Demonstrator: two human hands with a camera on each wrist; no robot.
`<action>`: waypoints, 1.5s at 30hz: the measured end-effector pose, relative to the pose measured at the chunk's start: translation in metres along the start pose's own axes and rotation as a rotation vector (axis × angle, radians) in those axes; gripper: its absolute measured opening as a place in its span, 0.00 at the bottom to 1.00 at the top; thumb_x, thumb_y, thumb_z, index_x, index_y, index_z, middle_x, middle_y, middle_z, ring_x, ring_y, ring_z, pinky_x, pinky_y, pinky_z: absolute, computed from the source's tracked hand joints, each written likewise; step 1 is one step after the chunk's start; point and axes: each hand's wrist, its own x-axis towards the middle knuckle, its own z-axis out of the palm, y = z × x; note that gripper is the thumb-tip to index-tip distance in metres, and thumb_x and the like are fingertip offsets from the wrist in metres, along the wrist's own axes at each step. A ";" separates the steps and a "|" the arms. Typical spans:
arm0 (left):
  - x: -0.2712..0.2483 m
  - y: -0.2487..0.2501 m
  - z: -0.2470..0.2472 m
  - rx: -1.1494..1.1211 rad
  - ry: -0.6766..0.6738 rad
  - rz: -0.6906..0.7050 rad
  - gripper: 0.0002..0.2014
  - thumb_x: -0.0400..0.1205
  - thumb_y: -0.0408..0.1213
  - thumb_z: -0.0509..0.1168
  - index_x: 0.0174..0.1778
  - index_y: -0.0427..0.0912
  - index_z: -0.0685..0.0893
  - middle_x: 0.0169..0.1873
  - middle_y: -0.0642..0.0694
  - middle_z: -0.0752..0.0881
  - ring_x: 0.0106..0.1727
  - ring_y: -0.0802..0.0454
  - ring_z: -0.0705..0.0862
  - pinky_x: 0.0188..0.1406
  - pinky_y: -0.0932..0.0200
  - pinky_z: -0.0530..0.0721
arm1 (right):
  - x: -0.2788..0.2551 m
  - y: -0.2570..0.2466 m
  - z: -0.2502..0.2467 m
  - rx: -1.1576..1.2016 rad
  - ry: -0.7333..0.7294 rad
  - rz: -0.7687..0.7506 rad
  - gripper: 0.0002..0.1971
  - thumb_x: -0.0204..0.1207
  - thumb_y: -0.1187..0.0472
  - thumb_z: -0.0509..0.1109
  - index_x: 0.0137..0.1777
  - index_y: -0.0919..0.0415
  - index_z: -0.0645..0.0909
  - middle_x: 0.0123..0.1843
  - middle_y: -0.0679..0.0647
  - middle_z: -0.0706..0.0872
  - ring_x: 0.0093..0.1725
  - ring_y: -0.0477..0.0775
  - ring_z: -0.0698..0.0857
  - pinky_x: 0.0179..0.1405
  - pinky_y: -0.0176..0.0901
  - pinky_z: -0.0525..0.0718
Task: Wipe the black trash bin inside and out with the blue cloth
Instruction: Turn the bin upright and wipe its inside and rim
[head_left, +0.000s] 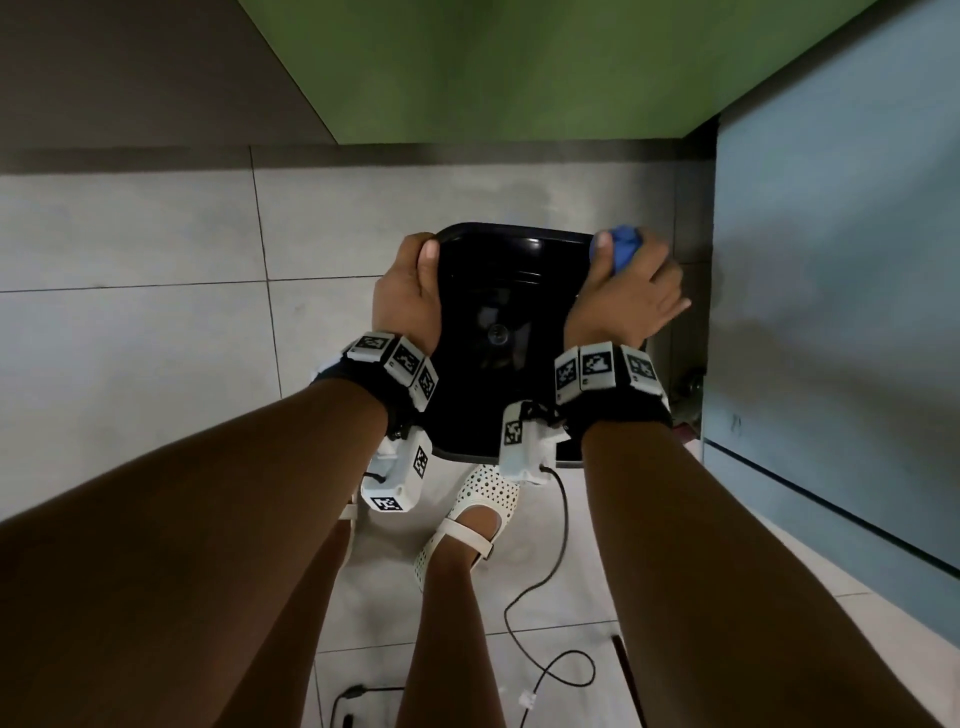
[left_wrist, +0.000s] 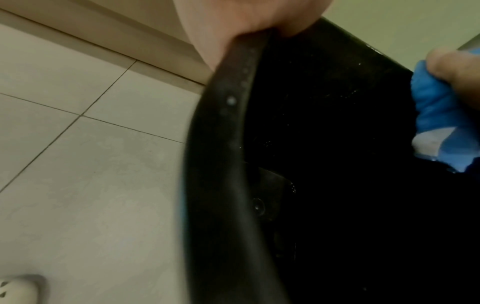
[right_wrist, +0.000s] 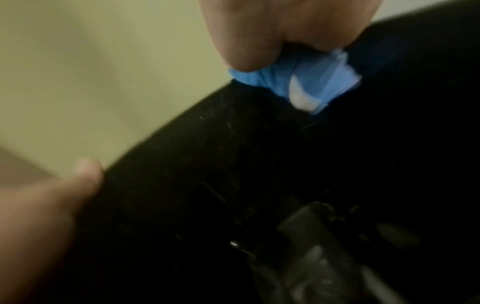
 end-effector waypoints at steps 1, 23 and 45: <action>-0.002 0.000 0.000 0.006 -0.001 -0.006 0.16 0.87 0.44 0.48 0.57 0.40 0.78 0.38 0.47 0.81 0.41 0.48 0.79 0.43 0.57 0.79 | 0.001 -0.003 -0.001 0.030 0.041 0.079 0.28 0.75 0.41 0.57 0.64 0.62 0.76 0.61 0.67 0.78 0.63 0.67 0.76 0.73 0.64 0.64; 0.006 0.012 -0.017 0.164 -0.298 -0.012 0.18 0.87 0.45 0.48 0.72 0.47 0.71 0.59 0.38 0.85 0.60 0.41 0.82 0.52 0.62 0.74 | -0.014 -0.060 0.026 0.095 -0.320 -0.469 0.18 0.75 0.46 0.65 0.55 0.60 0.79 0.50 0.58 0.85 0.51 0.60 0.81 0.58 0.51 0.73; 0.004 0.016 -0.019 0.394 -0.321 0.089 0.21 0.87 0.47 0.44 0.73 0.44 0.65 0.51 0.34 0.87 0.50 0.34 0.84 0.45 0.50 0.77 | -0.021 -0.063 0.029 0.060 -0.223 -0.406 0.18 0.75 0.46 0.65 0.54 0.60 0.80 0.51 0.60 0.84 0.52 0.62 0.81 0.67 0.63 0.70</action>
